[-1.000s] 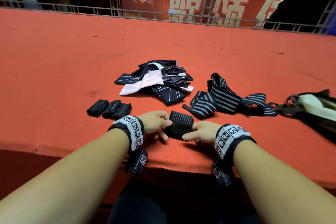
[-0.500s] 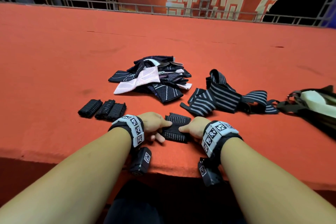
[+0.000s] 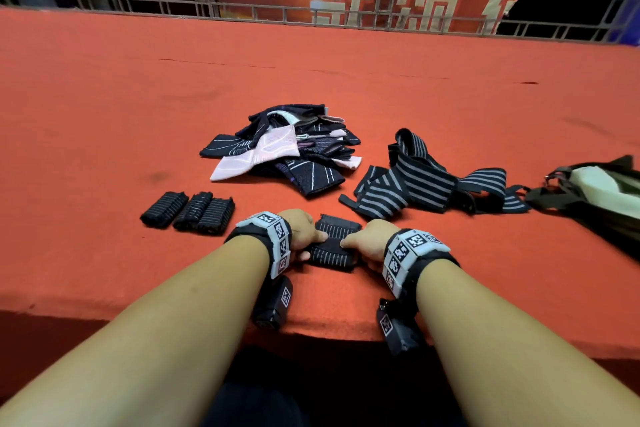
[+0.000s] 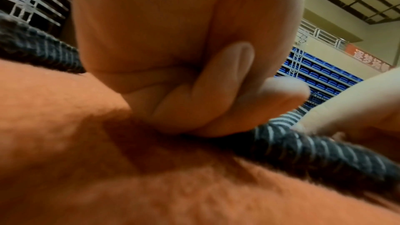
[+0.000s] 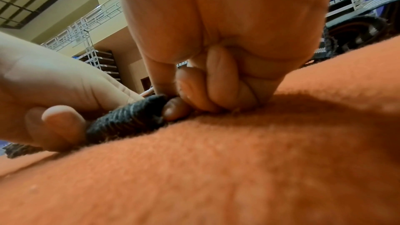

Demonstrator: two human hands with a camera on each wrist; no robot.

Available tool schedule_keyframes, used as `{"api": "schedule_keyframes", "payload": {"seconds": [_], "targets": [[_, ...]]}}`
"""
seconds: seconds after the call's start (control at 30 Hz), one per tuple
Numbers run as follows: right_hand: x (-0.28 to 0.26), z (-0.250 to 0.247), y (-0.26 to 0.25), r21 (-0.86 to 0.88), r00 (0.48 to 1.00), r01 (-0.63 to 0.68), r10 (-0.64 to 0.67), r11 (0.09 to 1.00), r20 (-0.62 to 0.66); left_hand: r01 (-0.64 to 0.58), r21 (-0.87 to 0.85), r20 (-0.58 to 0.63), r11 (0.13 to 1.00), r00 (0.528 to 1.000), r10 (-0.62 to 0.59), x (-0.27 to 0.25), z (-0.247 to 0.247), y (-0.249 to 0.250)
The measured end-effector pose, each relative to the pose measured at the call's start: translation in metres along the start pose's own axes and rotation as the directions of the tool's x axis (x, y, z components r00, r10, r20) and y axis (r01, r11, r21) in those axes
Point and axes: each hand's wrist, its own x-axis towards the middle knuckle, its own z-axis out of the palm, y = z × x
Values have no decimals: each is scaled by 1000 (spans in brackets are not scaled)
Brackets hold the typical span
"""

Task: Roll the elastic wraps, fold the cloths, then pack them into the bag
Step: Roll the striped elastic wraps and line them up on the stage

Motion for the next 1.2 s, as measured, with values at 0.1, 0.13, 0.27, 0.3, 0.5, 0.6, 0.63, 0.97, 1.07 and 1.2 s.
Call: {"api": "schedule_keyframes", "payload": {"seconds": [0.1, 0.13, 0.27, 0.3, 0.5, 0.6, 0.63, 0.97, 1.07, 1.2], "targets": [[-1, 0, 1, 84, 999, -26, 23, 996, 35, -3, 54, -14, 999, 1000, 4, 2, 3, 1], [-1, 0, 2, 124, 999, -28, 24, 992, 39, -2, 58, -13, 998, 1000, 3, 3, 3, 3], [-1, -2, 7, 240, 998, 6, -21, 971, 60, -3, 281, -5, 960, 1000, 4, 6, 1, 10], [-1, -1, 7, 249, 998, 18, -33, 968, 59, 0, 325, -6, 946, 1000, 2, 9, 1, 11], [-2, 3, 11, 353, 997, 52, -71, 934, 40, 0, 482, -45, 876, 999, 25, 20, 6, 15], [0, 4, 13, 404, 997, 45, -67, 914, 40, 4, 553, -61, 833, 997, 37, 19, 4, 18], [0, 4, 13, 413, 997, 39, -60, 910, 38, 9, 566, -73, 824, 997, 40, 20, 1, 18], [3, 5, 12, 471, 999, -6, -14, 882, 38, 61, 311, -112, 948, 993, -27, 14, -18, 17], [2, 5, 16, 515, 999, -8, -11, 857, 35, 44, 142, -30, 989, 999, -40, 13, -11, 18], [1, 5, 27, 625, 999, -9, -27, 781, 48, 25, -367, 198, 930, 979, 51, 9, 3, 17]]}}
